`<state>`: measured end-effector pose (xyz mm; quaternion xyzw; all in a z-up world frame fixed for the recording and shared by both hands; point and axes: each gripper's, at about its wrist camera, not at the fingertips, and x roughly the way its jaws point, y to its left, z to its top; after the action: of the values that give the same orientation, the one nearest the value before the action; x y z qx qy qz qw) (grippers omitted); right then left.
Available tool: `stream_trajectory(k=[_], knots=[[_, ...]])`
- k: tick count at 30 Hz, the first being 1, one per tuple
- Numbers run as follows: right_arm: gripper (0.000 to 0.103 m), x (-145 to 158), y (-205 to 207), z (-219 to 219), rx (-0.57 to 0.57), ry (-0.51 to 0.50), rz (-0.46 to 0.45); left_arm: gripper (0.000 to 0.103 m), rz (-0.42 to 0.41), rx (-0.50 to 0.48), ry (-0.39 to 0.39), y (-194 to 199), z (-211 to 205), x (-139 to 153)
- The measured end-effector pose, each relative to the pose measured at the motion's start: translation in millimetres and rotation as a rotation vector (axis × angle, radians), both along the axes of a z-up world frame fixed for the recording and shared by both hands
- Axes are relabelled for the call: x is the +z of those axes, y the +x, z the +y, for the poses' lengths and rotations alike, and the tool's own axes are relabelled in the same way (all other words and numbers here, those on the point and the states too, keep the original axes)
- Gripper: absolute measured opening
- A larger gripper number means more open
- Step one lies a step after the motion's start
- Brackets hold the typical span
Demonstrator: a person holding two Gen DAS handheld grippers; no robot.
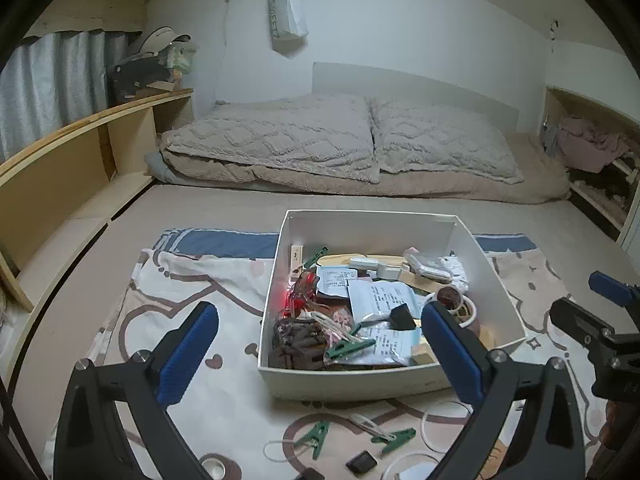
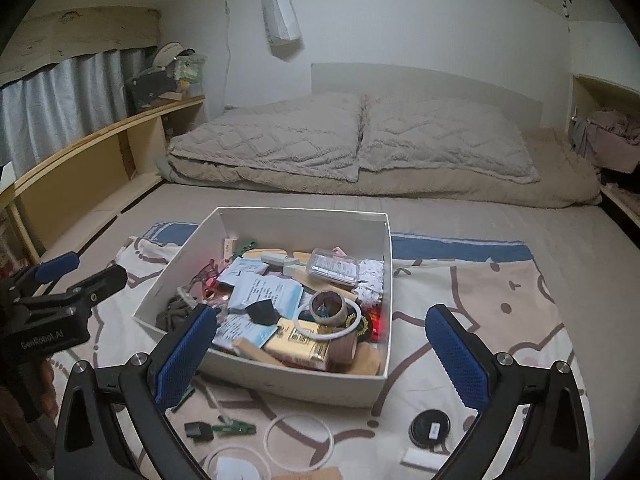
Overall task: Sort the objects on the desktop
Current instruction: 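Open the right tool to drop the tray while the left tool releases the clothespin, then withdraw both tools from the shoe box back toward the remaining items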
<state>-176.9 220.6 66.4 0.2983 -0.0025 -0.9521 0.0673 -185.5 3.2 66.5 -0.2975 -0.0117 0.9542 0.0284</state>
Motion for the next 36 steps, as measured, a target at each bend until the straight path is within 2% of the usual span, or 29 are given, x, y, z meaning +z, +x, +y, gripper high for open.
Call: stream_trajectory(k=[7,19,36], knots=[[0.103,10,33,3,0.003,-0.011,0.040,0.103,0.014,0.009,0.027,34,-7,11],[0.103,11,74,10,0.004,-0.028,0.060,0.103,0.049,-0.029,0.009,83,0,19],[0.103,4,103,8,-0.003,-0.018,0.089,0.103,0.095,-0.041,-0.008,112,5,22]])
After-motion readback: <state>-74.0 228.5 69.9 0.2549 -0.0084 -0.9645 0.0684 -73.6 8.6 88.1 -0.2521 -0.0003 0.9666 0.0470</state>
